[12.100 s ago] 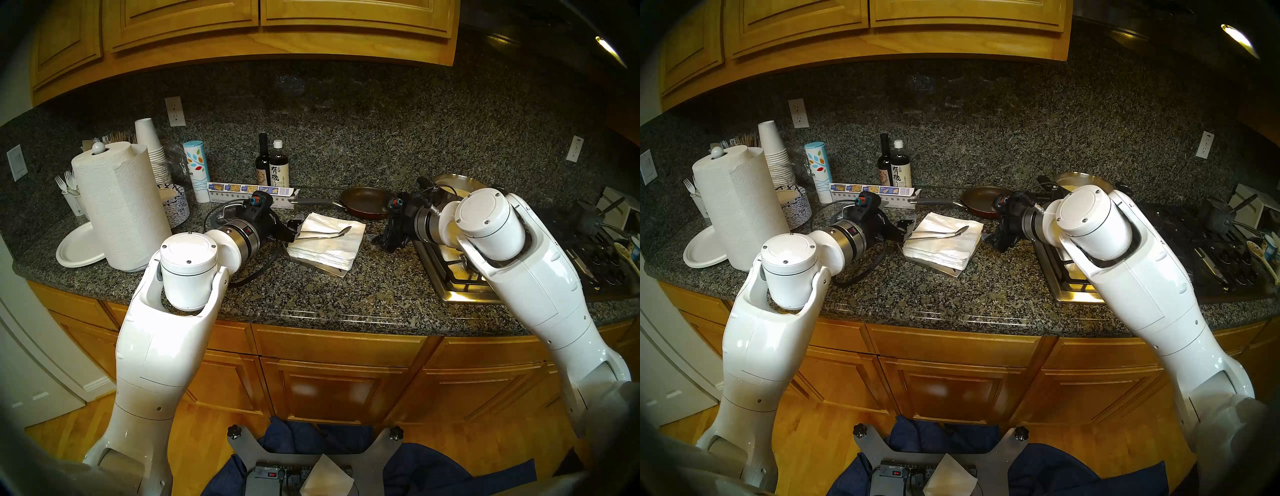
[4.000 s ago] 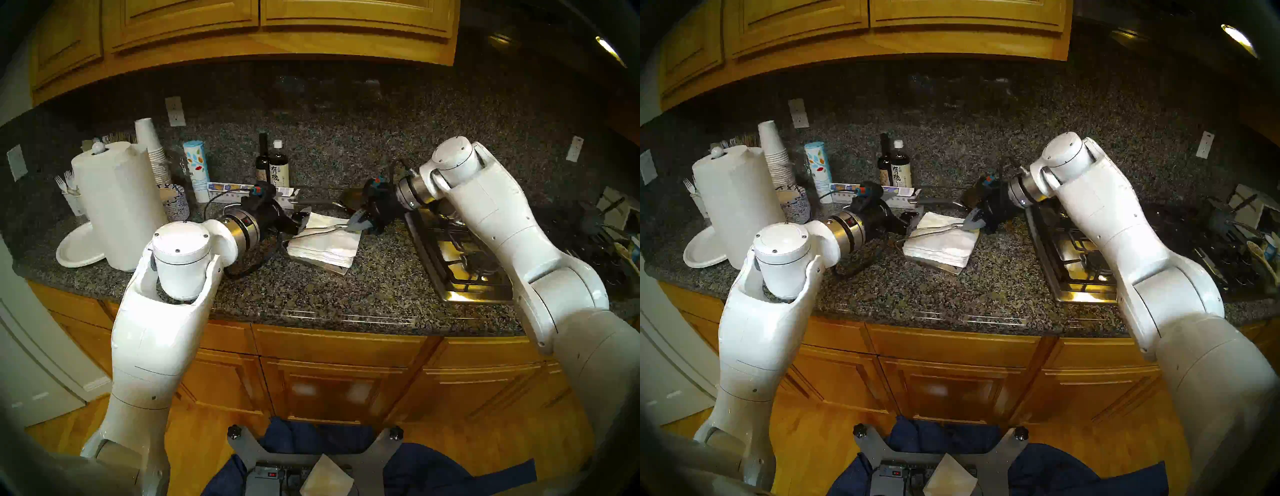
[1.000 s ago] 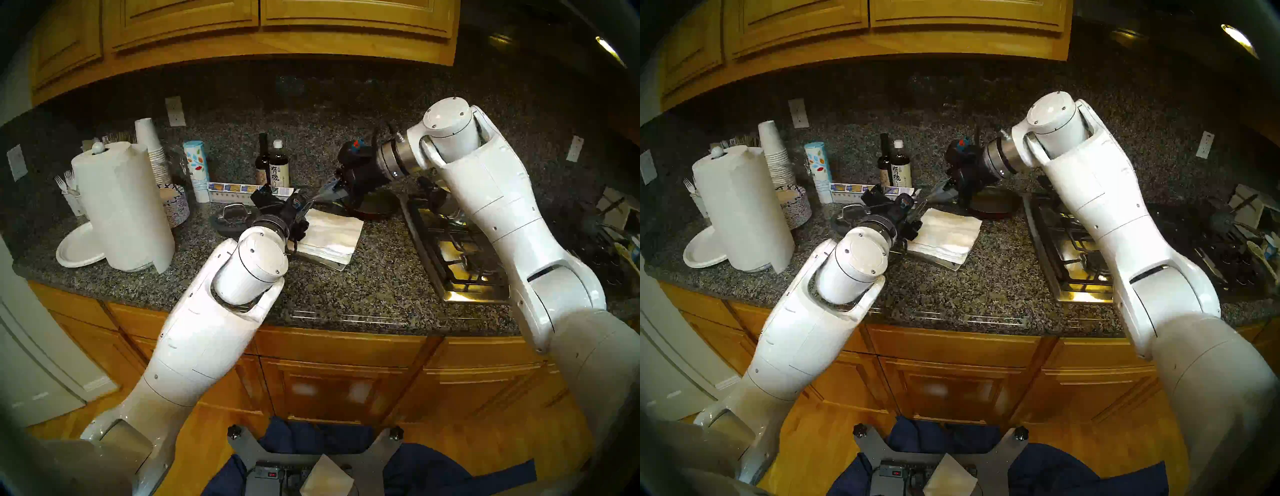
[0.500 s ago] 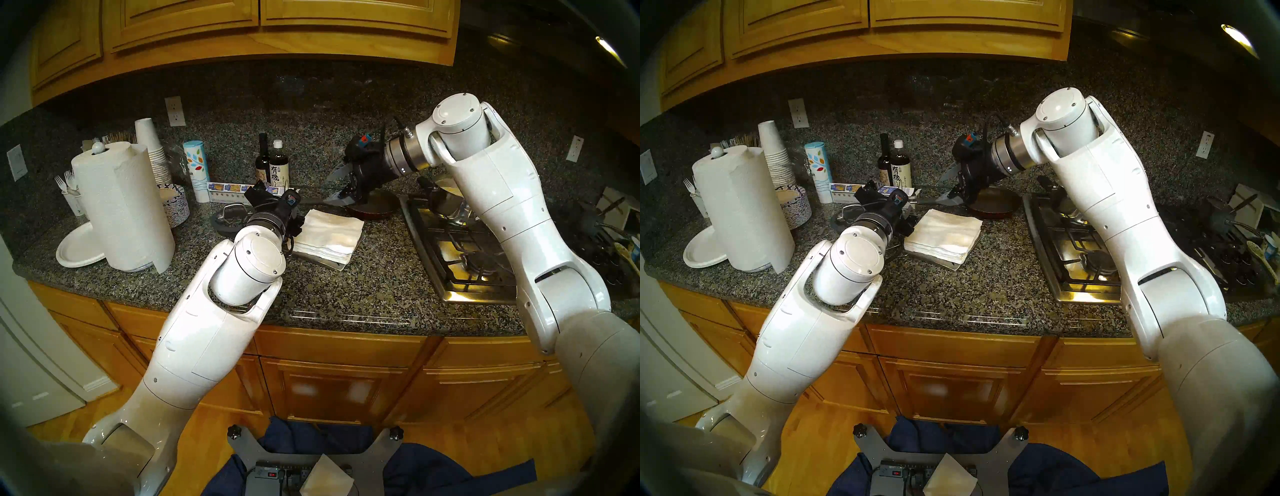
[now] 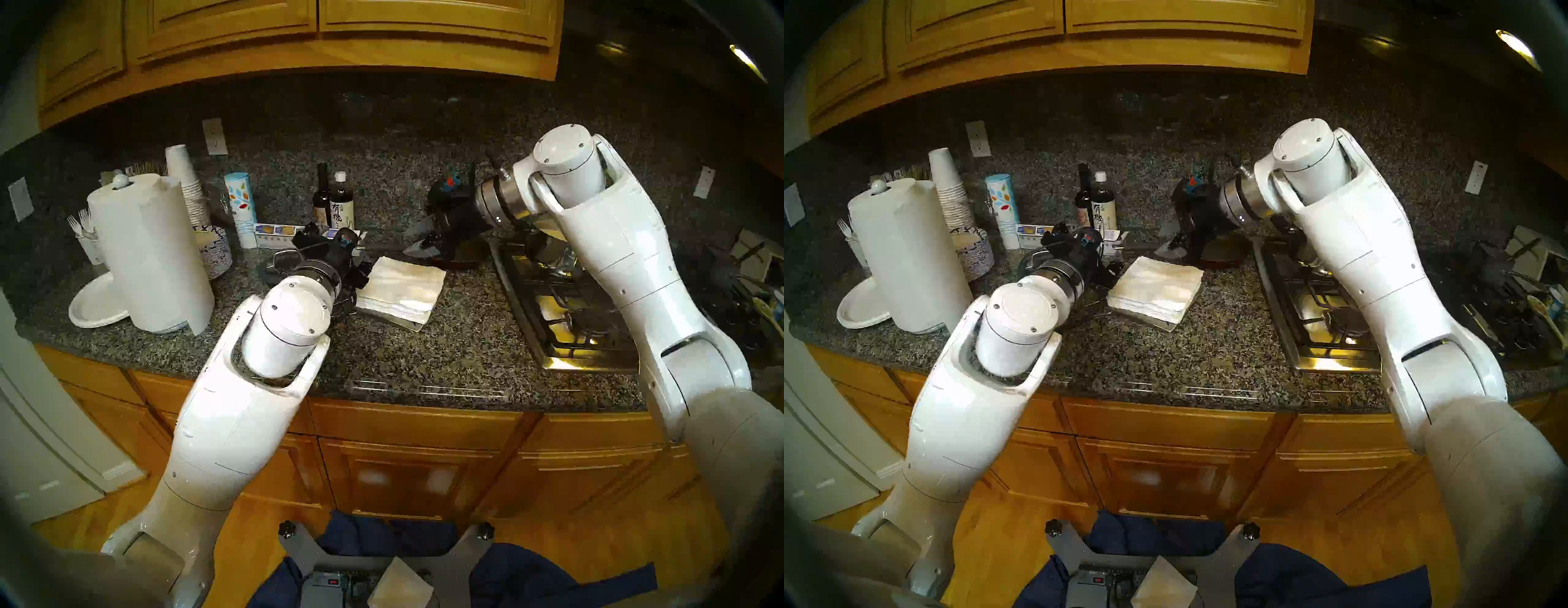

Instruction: Take napkin out of napkin holder

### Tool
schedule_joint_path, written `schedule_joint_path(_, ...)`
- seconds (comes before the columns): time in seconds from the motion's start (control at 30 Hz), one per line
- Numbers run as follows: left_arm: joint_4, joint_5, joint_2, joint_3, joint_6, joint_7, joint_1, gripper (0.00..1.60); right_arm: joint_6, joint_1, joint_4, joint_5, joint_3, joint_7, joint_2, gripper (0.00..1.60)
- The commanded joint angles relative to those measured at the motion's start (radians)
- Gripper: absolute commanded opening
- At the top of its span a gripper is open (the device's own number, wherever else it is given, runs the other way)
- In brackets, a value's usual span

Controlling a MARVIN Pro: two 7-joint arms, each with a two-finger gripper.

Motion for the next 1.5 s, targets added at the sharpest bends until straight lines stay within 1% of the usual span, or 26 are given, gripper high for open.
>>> schedule_joint_path(0.0,-0.102,-0.158,0.003,-0.078,-0.032,-0.112,0.015,1.60,0.020,-0.028,-0.064,0.009,0.020,0.003,0.036,0.97)
schedule_joint_path(0.03,-0.106,-0.179,0.008,-0.096,-0.029,-0.153,0.018,1.60,0.025,-0.038,-0.074,0.009,0.020,0.000,0.040,0.99)
schedule_joint_path(0.07,-0.108,-0.205,0.008,-0.107,-0.031,-0.158,0.022,1.60,0.029,-0.047,-0.081,0.009,0.020,-0.003,0.043,0.97)
schedule_joint_path(0.1,-0.109,-0.227,0.007,-0.126,-0.031,-0.186,0.027,1.60,0.033,-0.056,-0.088,0.011,0.021,-0.006,0.045,0.97)
schedule_joint_path(0.13,-0.112,-0.249,0.009,-0.138,-0.029,-0.187,0.030,1.60,0.036,-0.063,-0.094,0.012,0.021,-0.006,0.047,0.94)
schedule_joint_path(0.2,-0.117,-0.288,0.009,-0.176,-0.023,-0.229,0.035,1.60,0.042,-0.076,-0.104,0.013,0.021,-0.008,0.050,0.92)
schedule_joint_path(0.23,-0.120,-0.299,0.012,-0.190,-0.019,-0.237,0.037,1.60,0.044,-0.080,-0.107,0.013,0.018,-0.007,0.052,0.89)
schedule_joint_path(0.3,-0.119,-0.326,0.023,-0.218,-0.016,-0.267,0.041,1.60,0.052,-0.093,-0.118,0.012,0.018,-0.011,0.057,0.88)
schedule_joint_path(0.4,-0.111,-0.348,0.030,-0.243,-0.020,-0.289,0.049,1.60,0.060,-0.110,-0.127,0.009,0.016,-0.017,0.062,0.84)
schedule_joint_path(0.6,-0.100,-0.344,0.027,-0.241,-0.035,-0.291,0.055,1.60,0.061,-0.131,-0.123,0.005,0.020,-0.038,0.068,0.80)
schedule_joint_path(0.83,-0.100,-0.342,0.019,-0.235,-0.031,-0.287,0.054,1.60,0.069,-0.155,-0.141,0.013,0.020,-0.032,0.085,0.80)
schedule_joint_path(0.93,-0.100,-0.342,0.015,-0.236,-0.033,-0.287,0.055,1.60,0.074,-0.165,-0.152,0.017,0.023,-0.031,0.091,0.83)
schedule_joint_path(1.07,-0.098,-0.341,0.009,-0.236,-0.035,-0.285,0.055,1.60,0.081,-0.174,-0.162,0.020,0.023,-0.030,0.099,0.93)
schedule_joint_path(1.2,-0.098,-0.339,0.002,-0.236,-0.038,-0.276,0.056,1.60,0.082,-0.177,-0.160,0.015,0.020,-0.039,0.101,0.93)
schedule_joint_path(1.33,-0.106,-0.336,0.003,-0.236,-0.034,-0.268,0.056,1.60,0.079,-0.176,-0.155,0.013,0.018,-0.043,0.101,0.87)
schedule_joint_path(1.47,-0.111,-0.336,0.003,-0.236,-0.033,-0.263,0.059,1.60,0.074,-0.172,-0.142,0.012,0.012,-0.046,0.097,0.87)
